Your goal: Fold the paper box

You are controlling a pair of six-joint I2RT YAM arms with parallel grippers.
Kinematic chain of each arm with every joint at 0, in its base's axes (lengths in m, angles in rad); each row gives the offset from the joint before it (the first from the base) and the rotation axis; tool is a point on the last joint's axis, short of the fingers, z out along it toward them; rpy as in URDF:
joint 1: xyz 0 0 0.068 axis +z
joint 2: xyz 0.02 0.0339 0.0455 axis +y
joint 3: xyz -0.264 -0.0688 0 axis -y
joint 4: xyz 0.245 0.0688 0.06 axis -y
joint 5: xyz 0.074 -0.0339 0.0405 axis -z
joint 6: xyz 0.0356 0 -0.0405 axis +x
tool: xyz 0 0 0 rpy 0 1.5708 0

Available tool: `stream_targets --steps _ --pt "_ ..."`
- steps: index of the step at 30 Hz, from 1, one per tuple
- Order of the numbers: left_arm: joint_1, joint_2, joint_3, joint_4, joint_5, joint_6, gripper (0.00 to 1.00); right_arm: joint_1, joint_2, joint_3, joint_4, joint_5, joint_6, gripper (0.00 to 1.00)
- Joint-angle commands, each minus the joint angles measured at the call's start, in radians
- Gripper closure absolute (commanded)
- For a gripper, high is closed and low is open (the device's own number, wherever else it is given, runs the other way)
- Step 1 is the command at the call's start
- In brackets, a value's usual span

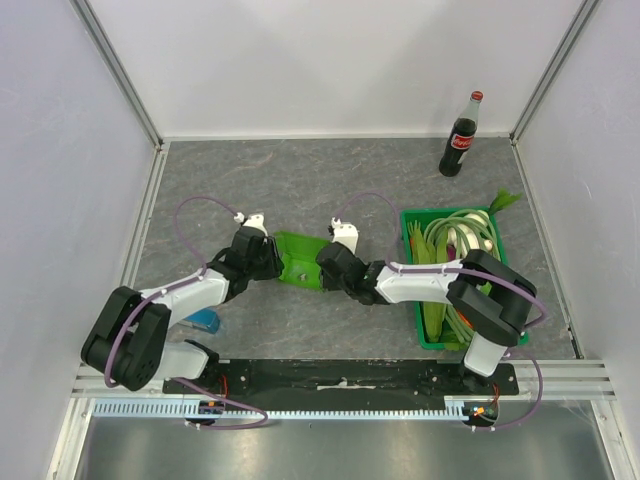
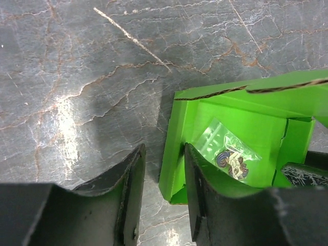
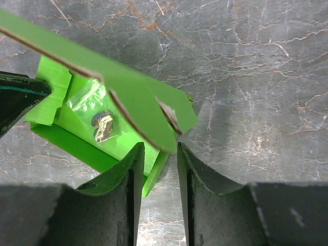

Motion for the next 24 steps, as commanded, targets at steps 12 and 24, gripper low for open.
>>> stream_targets --steps 12,24 --pt "-0.077 0.11 0.089 0.017 -0.08 0.11 0.68 0.005 0.078 0.092 -0.032 0.028 0.015 0.82" --pt "-0.12 0.011 0.084 -0.022 -0.04 0.022 0.44 0.007 0.056 0.104 -0.107 0.09 0.001 0.88"
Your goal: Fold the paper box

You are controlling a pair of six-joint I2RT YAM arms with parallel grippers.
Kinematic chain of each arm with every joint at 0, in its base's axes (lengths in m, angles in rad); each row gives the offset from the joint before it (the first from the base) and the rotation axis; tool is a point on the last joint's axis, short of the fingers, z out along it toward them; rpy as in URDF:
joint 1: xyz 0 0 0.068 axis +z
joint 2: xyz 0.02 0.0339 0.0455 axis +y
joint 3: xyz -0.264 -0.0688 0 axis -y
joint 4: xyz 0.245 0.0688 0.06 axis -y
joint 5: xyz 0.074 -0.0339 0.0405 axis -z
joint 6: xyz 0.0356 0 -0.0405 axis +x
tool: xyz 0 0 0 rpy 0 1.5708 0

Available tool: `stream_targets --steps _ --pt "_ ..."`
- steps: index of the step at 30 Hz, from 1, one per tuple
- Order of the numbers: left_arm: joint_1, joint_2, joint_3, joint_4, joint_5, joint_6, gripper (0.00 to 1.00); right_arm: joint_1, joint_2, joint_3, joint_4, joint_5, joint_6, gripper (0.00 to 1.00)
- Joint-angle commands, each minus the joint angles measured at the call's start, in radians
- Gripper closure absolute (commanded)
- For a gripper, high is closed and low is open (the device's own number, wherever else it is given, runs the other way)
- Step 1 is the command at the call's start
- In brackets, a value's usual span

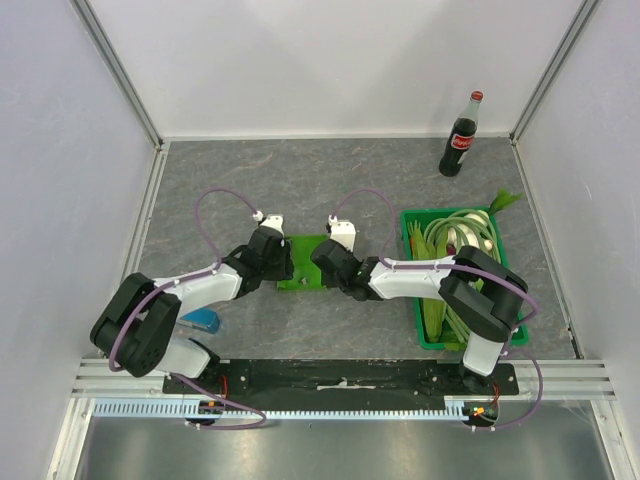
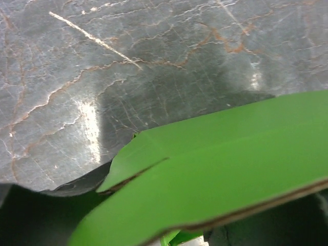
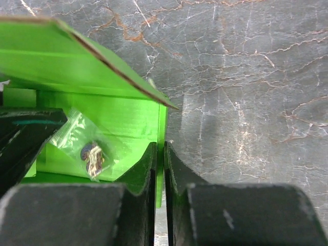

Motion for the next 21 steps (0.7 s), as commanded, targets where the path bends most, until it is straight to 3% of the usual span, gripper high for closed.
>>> stream_targets --steps 1,5,15,19,21 --pt "-0.008 -0.105 0.011 -0.024 0.061 -0.055 0.4 0.007 -0.002 0.032 -0.045 0.05 0.001 0.89" --pt "-0.007 -0.154 0.019 -0.085 0.067 -0.083 0.4 0.007 -0.003 0.037 -0.071 0.066 0.003 0.89" --pt "-0.007 -0.111 0.013 -0.107 0.065 -0.106 0.48 0.021 -0.013 0.058 -0.131 0.11 0.0 0.9" --pt "-0.008 -0.125 0.006 -0.107 0.065 -0.115 0.49 0.038 0.004 0.086 -0.169 0.149 0.004 0.97" --pt "-0.007 -0.136 0.008 -0.113 0.071 -0.117 0.45 0.048 0.018 0.101 -0.186 0.162 0.01 1.0"
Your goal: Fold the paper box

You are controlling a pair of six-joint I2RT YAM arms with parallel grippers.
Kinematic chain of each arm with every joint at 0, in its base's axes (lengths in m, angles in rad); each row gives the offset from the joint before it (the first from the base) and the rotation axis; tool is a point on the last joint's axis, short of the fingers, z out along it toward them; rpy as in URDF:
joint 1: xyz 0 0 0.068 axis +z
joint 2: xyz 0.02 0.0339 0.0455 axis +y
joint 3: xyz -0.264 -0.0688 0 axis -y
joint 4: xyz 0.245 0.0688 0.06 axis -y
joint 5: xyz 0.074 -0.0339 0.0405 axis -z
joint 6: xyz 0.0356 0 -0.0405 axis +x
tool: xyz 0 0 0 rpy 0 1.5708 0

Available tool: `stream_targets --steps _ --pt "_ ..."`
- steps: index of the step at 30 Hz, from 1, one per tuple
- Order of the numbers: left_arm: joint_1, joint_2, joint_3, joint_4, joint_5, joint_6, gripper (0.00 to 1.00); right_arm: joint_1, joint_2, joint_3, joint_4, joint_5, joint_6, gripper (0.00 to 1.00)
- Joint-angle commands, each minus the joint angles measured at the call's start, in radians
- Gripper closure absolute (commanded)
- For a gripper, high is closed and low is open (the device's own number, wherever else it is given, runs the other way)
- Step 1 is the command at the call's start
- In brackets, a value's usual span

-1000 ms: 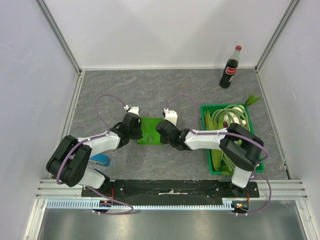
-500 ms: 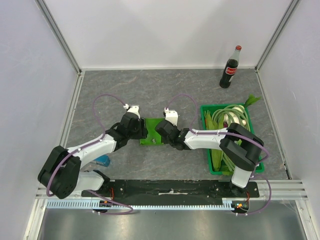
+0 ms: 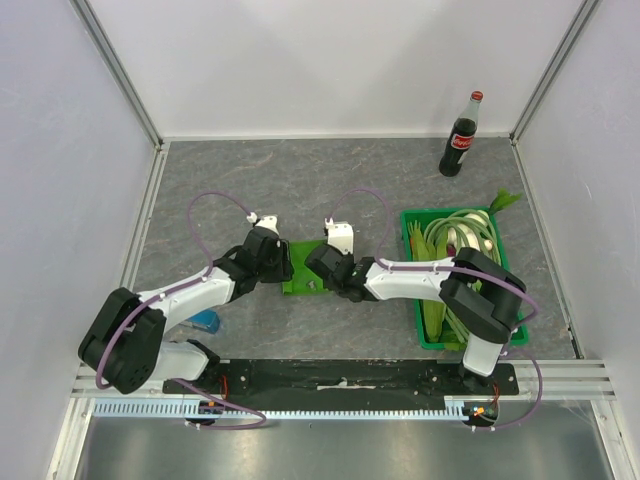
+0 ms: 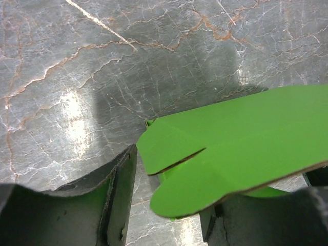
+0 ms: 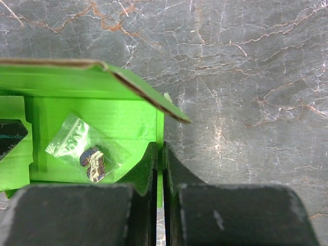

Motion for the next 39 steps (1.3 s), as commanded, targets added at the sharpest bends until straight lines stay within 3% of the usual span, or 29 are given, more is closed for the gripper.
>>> stream_targets --steps 1,5,12,23,34,39 --pt "-0.003 -0.027 0.009 -0.008 0.016 -0.04 0.43 0.024 0.022 0.068 -0.064 0.085 0.014 1.0" --pt "-0.003 -0.052 0.004 -0.031 0.002 -0.051 0.43 0.044 0.048 0.104 -0.119 0.119 0.024 1.0" --pt "-0.017 -0.049 0.003 -0.077 -0.036 -0.106 0.57 0.058 0.097 0.159 -0.213 0.177 0.07 1.0" --pt "-0.032 -0.069 -0.002 -0.112 -0.093 -0.105 0.57 0.056 0.085 0.156 -0.212 0.186 0.061 1.0" --pt "-0.035 0.009 0.006 -0.034 -0.032 -0.083 0.58 0.058 0.078 0.147 -0.195 0.179 0.059 1.0" --pt "-0.055 0.034 0.014 -0.043 -0.077 -0.066 0.7 0.058 0.079 0.145 -0.187 0.173 0.06 1.0"
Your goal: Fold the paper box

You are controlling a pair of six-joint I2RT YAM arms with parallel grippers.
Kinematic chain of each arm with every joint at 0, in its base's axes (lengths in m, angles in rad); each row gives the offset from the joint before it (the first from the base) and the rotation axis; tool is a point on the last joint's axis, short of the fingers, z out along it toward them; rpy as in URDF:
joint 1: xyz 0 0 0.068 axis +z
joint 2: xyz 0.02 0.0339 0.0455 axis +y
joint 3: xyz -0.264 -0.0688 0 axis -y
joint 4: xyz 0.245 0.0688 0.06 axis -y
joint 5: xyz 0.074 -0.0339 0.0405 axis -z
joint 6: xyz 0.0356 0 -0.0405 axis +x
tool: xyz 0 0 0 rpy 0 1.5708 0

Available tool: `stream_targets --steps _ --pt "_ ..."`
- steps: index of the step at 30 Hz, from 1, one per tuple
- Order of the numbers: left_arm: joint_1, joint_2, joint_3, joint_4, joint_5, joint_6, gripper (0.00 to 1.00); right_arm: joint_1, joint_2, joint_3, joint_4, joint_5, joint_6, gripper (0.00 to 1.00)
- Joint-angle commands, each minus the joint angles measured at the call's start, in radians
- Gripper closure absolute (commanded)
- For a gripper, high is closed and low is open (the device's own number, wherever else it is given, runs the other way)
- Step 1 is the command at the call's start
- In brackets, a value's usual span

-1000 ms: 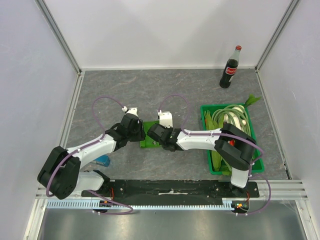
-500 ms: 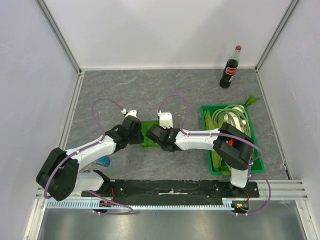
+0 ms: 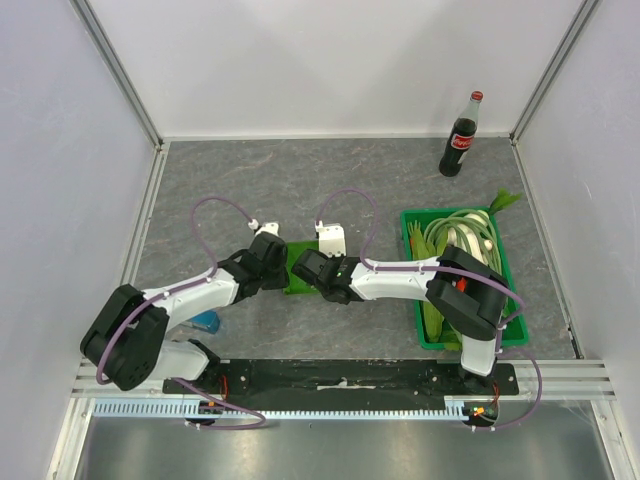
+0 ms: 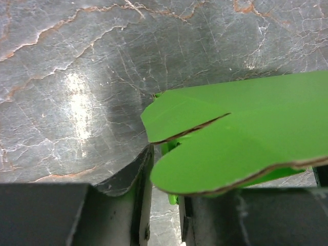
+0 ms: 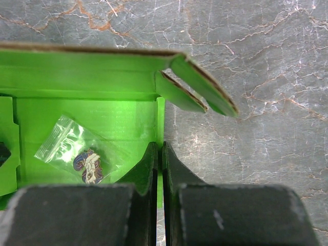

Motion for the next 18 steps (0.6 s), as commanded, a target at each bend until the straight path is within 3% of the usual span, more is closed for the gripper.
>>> stream_targets --steps 1,5,10,18 --pt "-0.031 0.028 0.028 0.014 -0.05 0.014 0.72 0.001 -0.004 0.016 -0.002 0.027 0.019 1.0" --pt "-0.072 0.089 0.059 -0.038 -0.124 0.009 0.78 0.002 -0.003 0.013 0.0 0.022 0.028 1.0" --pt "-0.128 0.182 0.119 -0.117 -0.276 -0.035 0.97 0.002 -0.019 -0.036 0.036 0.013 0.061 1.0" --pt "-0.214 0.404 0.26 -0.287 -0.446 -0.138 0.98 0.002 -0.064 -0.122 0.134 0.001 0.109 1.0"
